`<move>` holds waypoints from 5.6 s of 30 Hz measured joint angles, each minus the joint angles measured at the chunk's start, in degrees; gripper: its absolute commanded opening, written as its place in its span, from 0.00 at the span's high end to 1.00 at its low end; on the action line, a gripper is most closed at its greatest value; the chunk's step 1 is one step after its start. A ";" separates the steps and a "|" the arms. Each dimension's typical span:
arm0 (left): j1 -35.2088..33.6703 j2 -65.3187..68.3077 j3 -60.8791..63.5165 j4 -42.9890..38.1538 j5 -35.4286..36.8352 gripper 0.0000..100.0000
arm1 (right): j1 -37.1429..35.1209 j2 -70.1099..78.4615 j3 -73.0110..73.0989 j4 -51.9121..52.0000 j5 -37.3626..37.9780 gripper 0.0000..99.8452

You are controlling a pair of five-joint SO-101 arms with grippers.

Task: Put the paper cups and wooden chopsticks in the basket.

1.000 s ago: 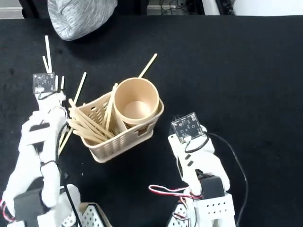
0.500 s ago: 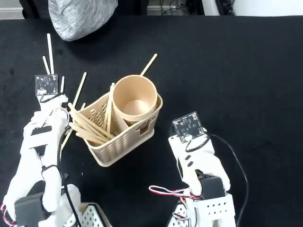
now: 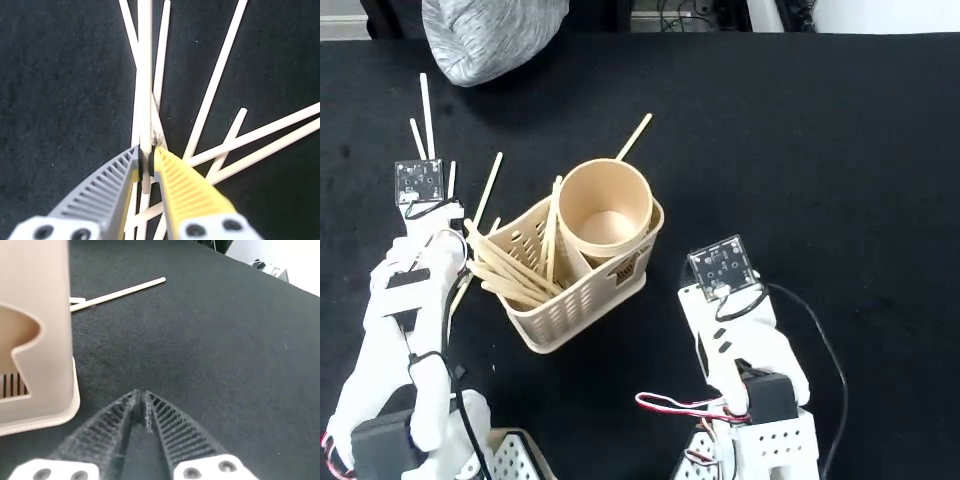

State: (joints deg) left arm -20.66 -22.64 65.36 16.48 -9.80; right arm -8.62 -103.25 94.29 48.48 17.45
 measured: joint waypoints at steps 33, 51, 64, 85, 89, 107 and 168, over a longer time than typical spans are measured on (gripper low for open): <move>-5.45 -0.26 -1.76 0.53 8.09 0.97 | 0.00 0.00 0.00 -0.35 0.00 0.99; -5.36 28.92 -37.80 18.81 8.35 0.97 | 0.00 0.00 0.00 -0.35 0.00 0.99; -3.60 40.44 -54.07 29.10 10.81 0.97 | 0.00 0.00 0.00 -0.35 0.00 0.99; -2.81 38.51 -54.68 29.71 17.76 0.97 | 0.00 0.00 0.00 -0.35 0.00 0.99; -1.41 37.71 -54.68 30.24 19.16 0.97 | 0.00 0.00 0.00 -0.35 0.00 0.99; -1.14 46.77 -61.63 32.97 21.27 0.97 | 0.00 0.00 0.00 -0.35 0.00 0.99; -3.34 84.48 -129.05 83.78 10.46 0.97 | 0.00 0.00 0.00 -0.35 0.00 0.99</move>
State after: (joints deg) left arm -24.00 61.85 -63.69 100.26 0.66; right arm -8.62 -103.25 94.29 48.13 17.45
